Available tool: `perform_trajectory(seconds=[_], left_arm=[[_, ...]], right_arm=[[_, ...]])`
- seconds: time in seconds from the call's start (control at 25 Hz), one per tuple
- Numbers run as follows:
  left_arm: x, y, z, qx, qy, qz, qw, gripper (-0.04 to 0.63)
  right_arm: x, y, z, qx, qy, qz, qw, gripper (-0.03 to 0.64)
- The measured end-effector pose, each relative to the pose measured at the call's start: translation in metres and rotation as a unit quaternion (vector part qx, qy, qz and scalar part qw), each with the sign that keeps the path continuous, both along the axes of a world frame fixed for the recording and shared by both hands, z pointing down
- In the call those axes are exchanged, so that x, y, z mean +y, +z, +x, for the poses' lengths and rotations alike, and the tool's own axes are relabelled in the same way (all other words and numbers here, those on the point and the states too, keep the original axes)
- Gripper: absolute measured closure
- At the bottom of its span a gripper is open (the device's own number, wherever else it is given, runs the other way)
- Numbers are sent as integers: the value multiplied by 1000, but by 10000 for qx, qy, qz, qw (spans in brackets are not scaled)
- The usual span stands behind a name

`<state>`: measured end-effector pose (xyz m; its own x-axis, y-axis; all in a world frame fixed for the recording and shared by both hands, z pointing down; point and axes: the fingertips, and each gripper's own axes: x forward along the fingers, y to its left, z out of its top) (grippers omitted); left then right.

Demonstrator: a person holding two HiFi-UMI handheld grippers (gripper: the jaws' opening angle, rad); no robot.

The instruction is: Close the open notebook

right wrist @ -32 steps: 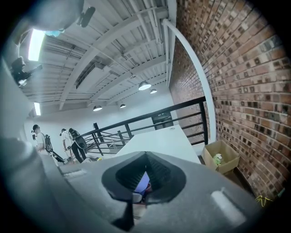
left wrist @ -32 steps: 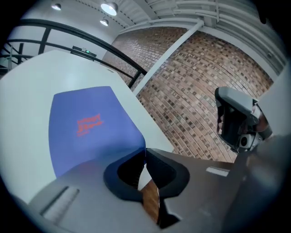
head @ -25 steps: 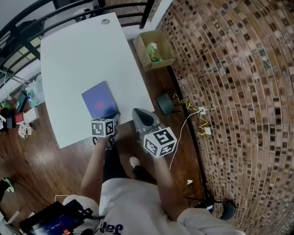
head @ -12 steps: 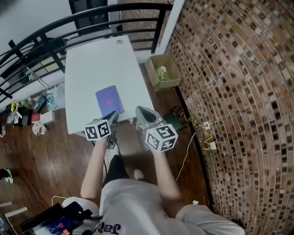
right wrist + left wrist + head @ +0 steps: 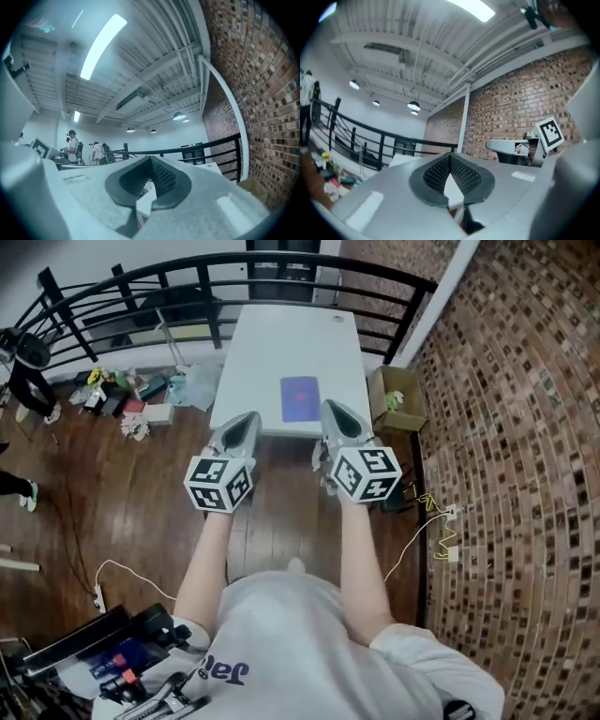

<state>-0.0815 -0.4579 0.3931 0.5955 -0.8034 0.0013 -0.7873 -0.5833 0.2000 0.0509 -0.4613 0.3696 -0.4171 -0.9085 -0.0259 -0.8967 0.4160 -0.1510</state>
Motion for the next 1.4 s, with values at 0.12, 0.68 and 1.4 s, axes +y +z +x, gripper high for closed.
perform_trajectory(seconds=[0.12, 0.68, 1.4], left_arm=[[39, -27, -40, -385, -147, 551, 9976, 578], [146, -22, -131, -393, -300, 557, 9972, 578], [144, -23, -45, -629, -48, 405, 9972, 578]], right_arm=[[25, -19, -44, 95, -58, 61, 9999, 629], [170, 5, -179, 741, -266, -149, 9968, 626], [159, -29, -96, 651, -216, 196, 9975, 626]])
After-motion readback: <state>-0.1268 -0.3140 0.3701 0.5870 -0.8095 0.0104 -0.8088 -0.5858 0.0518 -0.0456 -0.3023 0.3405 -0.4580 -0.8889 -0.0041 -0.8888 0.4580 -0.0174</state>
